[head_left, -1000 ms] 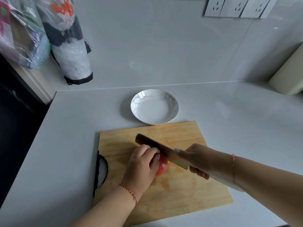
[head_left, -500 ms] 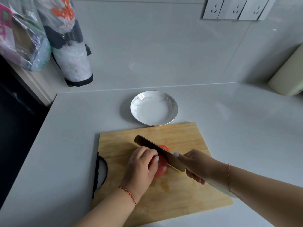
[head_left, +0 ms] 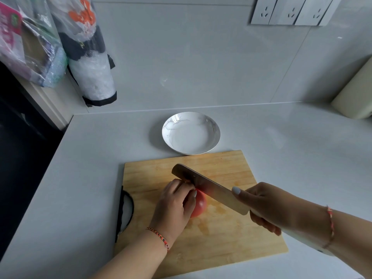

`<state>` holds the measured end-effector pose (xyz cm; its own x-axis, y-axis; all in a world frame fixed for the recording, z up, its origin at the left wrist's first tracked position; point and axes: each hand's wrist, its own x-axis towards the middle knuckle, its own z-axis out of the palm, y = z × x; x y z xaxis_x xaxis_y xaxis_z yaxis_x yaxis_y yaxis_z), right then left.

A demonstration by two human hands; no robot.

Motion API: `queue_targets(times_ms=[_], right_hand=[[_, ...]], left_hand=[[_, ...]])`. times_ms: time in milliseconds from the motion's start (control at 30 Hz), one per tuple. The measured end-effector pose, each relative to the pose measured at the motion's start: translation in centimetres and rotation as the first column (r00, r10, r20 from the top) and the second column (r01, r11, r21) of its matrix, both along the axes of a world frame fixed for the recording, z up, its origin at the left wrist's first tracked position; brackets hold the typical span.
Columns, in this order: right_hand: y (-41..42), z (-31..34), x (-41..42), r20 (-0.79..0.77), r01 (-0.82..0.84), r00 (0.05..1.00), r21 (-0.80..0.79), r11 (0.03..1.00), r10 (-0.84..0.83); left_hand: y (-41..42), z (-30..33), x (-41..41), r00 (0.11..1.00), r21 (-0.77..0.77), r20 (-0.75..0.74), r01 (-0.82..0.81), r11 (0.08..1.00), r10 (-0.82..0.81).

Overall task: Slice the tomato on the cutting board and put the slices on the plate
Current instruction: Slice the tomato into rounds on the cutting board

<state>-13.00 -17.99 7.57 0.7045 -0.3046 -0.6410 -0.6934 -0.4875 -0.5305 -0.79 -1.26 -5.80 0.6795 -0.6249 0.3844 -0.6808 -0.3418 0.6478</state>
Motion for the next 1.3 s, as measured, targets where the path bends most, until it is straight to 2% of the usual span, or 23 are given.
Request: queue_targets(times_ms=[267,633,1133,1300], right_hand=[[-0.1,0.4,0.3,-0.051,-0.010,0.999,-0.007,1.000,0.010],[0.8,-0.6,3.2,0.008,-0.026,1.000,0.003,1.000,0.026],[-0.1,-0.5,0.9,-0.046,0.011,0.999,0.060,0.998,-0.009],[0.2,-1.6,2.3,-0.037,-0.009,0.999,0.012,1.000,0.010]], left_hand=[[0.0,-0.1,0.0,1.000,0.002,-0.007,0.000,1.000,0.000],[0.0,0.1,-0.1,1.000,0.000,-0.021,-0.013,1.000,0.013],[-0.1,0.0,-0.2,1.000,0.021,-0.004,-0.018,1.000,0.018],[-0.1,0.0,-0.2,1.000,0.006,0.013,-0.024,1.000,0.024]])
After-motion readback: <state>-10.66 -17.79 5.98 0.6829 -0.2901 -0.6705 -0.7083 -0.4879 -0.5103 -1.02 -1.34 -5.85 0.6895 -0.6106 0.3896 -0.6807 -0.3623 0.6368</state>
